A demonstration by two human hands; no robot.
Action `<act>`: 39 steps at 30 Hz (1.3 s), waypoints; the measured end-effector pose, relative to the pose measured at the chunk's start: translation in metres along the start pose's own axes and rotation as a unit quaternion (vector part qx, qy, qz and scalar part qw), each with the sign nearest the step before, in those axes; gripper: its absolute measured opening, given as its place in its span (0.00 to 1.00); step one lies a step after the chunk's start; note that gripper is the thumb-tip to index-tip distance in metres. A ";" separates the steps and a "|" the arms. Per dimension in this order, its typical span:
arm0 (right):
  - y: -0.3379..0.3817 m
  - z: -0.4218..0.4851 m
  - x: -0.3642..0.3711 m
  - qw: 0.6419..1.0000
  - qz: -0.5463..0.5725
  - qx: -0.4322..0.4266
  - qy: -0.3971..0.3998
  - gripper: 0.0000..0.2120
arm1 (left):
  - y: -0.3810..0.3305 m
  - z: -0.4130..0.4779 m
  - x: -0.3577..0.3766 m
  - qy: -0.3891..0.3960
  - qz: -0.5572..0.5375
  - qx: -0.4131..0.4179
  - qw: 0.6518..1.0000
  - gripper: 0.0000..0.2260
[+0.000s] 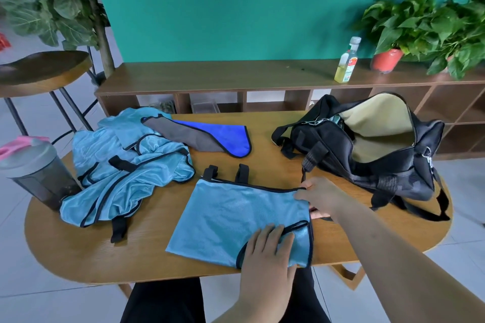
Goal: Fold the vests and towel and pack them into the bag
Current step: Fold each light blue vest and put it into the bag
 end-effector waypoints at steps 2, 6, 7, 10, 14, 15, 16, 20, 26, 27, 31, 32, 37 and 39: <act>0.005 -0.007 0.000 0.999 0.034 0.005 0.000 0.09 | -0.003 0.002 -0.009 -0.027 -0.052 -0.031 0.998 0.20; 0.022 -0.015 0.005 0.994 0.105 0.012 -0.011 0.06 | 0.000 0.005 -0.038 -0.095 -0.130 -0.141 0.977 0.22; 0.029 -0.016 0.008 0.993 0.118 0.009 -0.010 0.06 | 0.002 0.005 -0.044 -0.101 -0.176 -0.177 0.963 0.22; 0.054 -0.018 0.023 0.991 0.132 -0.013 -0.003 0.09 | 0.005 0.004 -0.064 -0.145 -0.306 -0.265 0.903 0.19; 0.090 -0.026 0.056 0.992 0.114 -0.054 0.001 0.08 | 0.013 0.002 -0.085 -0.212 -0.417 -0.419 0.778 0.24; 0.099 -0.029 0.067 0.992 0.106 -0.066 -0.002 0.06 | 0.017 -0.001 -0.089 -0.219 -0.445 -0.462 0.735 0.29; 0.108 -0.032 0.080 0.992 0.097 -0.078 -0.006 0.04 | 0.021 -0.003 -0.093 -0.233 -0.468 -0.491 0.696 0.28; 0.127 -0.042 0.135 0.990 0.055 -0.121 -0.048 0.06 | 0.044 -0.015 -0.100 -0.255 -0.486 -0.567 0.615 0.20; 0.097 -0.046 0.206 0.976 -0.081 -0.198 -0.045 0.18 | 0.096 -0.024 -0.099 -0.300 -0.606 -0.665 0.317 0.10; 0.090 -0.049 0.209 0.975 -0.066 -0.206 -0.052 0.15 | 0.102 -0.025 -0.098 -0.296 -0.612 -0.669 0.301 0.09; 0.071 -0.061 0.189 0.953 -0.013 -0.274 -0.127 0.07 | 0.112 -0.029 -0.092 -0.283 -0.606 -0.673 0.317 0.09; 0.067 -0.061 0.184 0.943 -0.022 -0.300 -0.144 0.07 | 0.113 -0.031 -0.092 -0.278 -0.593 -0.672 0.345 0.10; 0.046 -0.054 0.168 0.884 -0.119 -0.416 -0.177 0.10 | 0.131 -0.040 -0.098 -0.297 -0.528 -0.646 0.464 0.18; 0.040 -0.052 0.165 0.850 -0.163 -0.453 -0.211 0.13 | 0.133 -0.040 -0.110 -0.309 -0.494 -0.630 0.513 0.22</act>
Point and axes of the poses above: each hand's wrist, its own z-axis towards the middle knuckle, its own x-axis out of the palm, y = z × x, the point moved 3 cm from there along z, towards the middle knuckle, and after that the axes turned 13 degrees about -y, right-handed, at the moved point
